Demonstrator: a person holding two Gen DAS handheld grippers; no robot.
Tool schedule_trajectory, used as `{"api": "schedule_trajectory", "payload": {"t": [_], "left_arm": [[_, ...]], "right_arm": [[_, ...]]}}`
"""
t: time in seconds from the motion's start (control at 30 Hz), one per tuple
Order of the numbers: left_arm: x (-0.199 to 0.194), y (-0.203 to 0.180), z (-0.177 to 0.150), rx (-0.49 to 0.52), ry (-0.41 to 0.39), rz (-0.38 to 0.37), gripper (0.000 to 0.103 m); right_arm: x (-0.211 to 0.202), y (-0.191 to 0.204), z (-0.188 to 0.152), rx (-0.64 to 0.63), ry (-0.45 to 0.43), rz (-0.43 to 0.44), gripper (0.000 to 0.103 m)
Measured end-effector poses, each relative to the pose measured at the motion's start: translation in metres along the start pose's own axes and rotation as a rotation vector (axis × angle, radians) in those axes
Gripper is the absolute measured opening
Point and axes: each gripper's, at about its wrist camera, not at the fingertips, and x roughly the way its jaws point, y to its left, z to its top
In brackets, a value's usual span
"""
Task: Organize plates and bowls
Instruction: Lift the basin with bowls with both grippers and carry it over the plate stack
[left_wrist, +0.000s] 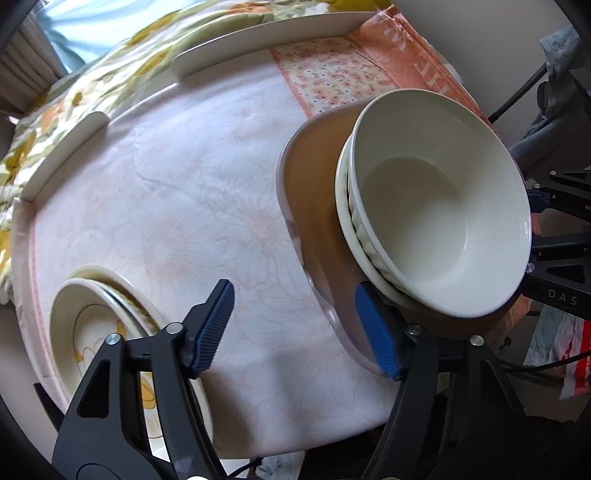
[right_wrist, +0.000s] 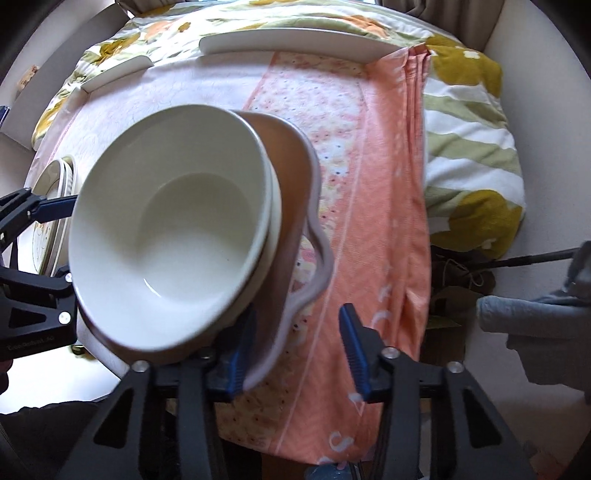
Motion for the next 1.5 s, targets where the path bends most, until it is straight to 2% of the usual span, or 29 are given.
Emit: {"api": "schedule_trajectory", "payload": {"t": [0.07,0.13,0.27,0.37,0.43,0.5,0.6,0.8,1.0,1.23,1.5], "left_arm": [[0.006,0.0,0.003,0.0,-0.003,-0.014,0.055],[0.006,0.002,0.004,-0.003,-0.032,-0.044,0.045],[0.005,0.003,0.005,0.027,-0.084,-0.061,0.037],[0.007,0.0,0.005,0.039,-0.088,-0.07,0.029],[0.007,-0.006,0.004,0.052,-0.088,-0.062,0.019],[0.008,-0.011,0.003,0.065,-0.093,-0.056,0.014],[0.008,-0.012,0.003,0.052,-0.111,-0.05,0.014],[0.006,-0.012,0.002,0.04,-0.136,-0.043,0.013],[-0.013,-0.002,0.007,0.01,-0.179,-0.035,0.012],[-0.055,0.03,0.007,-0.021,-0.225,-0.026,0.012],[-0.094,0.092,-0.027,-0.054,-0.255,-0.015,0.012]], "right_arm": [[0.005,-0.001,0.001,-0.01,-0.004,0.013,0.034],[0.011,-0.002,0.001,-0.008,-0.012,0.049,0.03],[0.015,-0.004,0.0,-0.022,-0.05,0.074,0.027],[0.015,0.001,0.0,-0.048,-0.08,0.094,0.018],[0.015,0.01,0.0,-0.084,-0.096,0.093,0.01],[0.013,0.015,-0.001,-0.101,-0.109,0.073,0.01],[0.013,0.014,-0.003,-0.092,-0.121,0.083,0.01],[0.01,0.021,-0.005,-0.123,-0.14,0.049,0.01],[-0.004,0.027,0.004,-0.142,-0.17,0.036,0.01],[-0.042,0.051,0.026,-0.168,-0.216,0.02,0.01],[-0.072,0.114,0.041,-0.201,-0.245,0.022,0.01]]}}
